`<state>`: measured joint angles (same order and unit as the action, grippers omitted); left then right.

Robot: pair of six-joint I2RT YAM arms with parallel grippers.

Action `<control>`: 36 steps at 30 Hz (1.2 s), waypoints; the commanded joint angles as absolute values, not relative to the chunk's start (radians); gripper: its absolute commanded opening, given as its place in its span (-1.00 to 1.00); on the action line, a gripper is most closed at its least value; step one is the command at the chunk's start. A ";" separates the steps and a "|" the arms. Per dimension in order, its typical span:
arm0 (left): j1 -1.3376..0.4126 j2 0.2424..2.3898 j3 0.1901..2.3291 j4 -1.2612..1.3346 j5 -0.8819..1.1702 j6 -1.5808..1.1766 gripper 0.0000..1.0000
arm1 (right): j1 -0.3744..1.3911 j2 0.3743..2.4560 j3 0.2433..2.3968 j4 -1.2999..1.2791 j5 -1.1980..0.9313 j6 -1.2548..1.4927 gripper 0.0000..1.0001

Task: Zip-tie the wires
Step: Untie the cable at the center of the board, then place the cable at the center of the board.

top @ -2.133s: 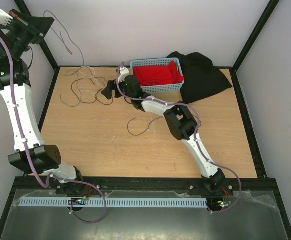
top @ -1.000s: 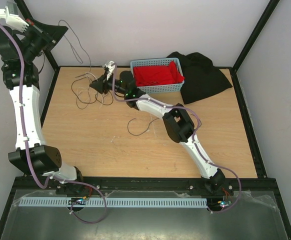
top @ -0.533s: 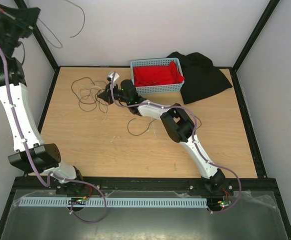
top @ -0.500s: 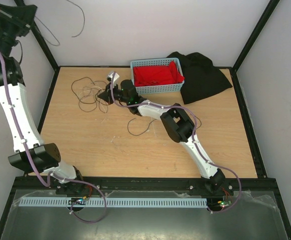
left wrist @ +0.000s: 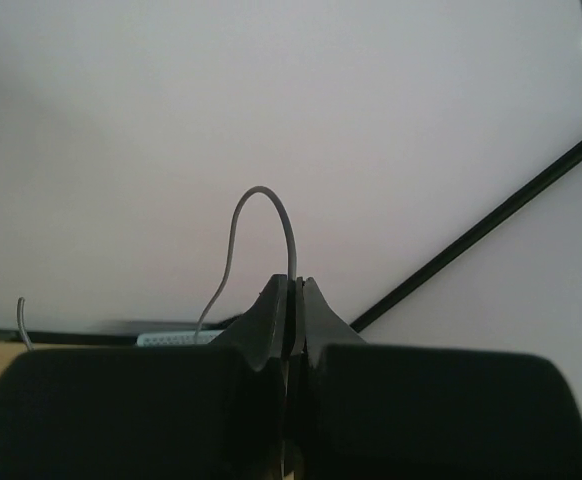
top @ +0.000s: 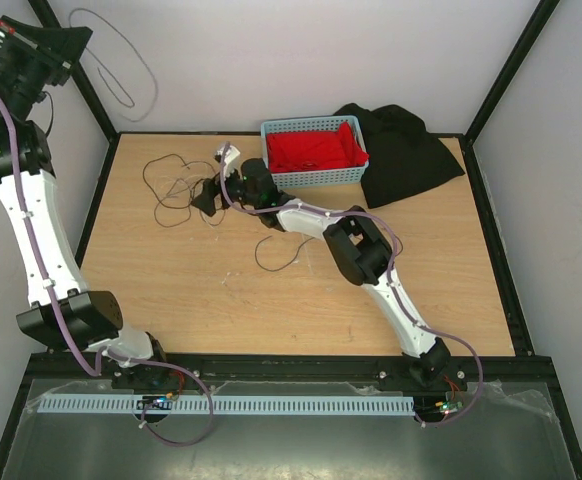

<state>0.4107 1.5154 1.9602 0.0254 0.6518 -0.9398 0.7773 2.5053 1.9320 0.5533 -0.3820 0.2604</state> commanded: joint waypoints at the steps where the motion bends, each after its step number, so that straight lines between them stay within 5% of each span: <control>1: 0.410 1.459 1.914 0.049 0.712 -0.954 -1.00 | 0.775 2.328 1.861 0.542 -0.411 0.223 0.98; 8: 0.390 1.415 1.806 0.056 0.768 -0.967 -1.00 | 0.761 2.056 1.627 0.563 -0.461 0.240 0.99; 21: 0.161 1.286 1.496 0.121 0.739 -0.949 -1.00 | 0.747 1.552 0.895 1.029 -0.371 0.461 0.99; 36: -0.144 1.129 1.223 0.195 0.597 -0.971 -1.00 | 0.746 1.281 0.548 1.100 -0.112 0.468 0.99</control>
<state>-0.1089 1.1824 1.2518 0.1181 0.6407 -0.9619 0.7479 1.3014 0.5766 1.0264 -0.1726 0.4675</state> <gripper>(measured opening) 0.006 0.994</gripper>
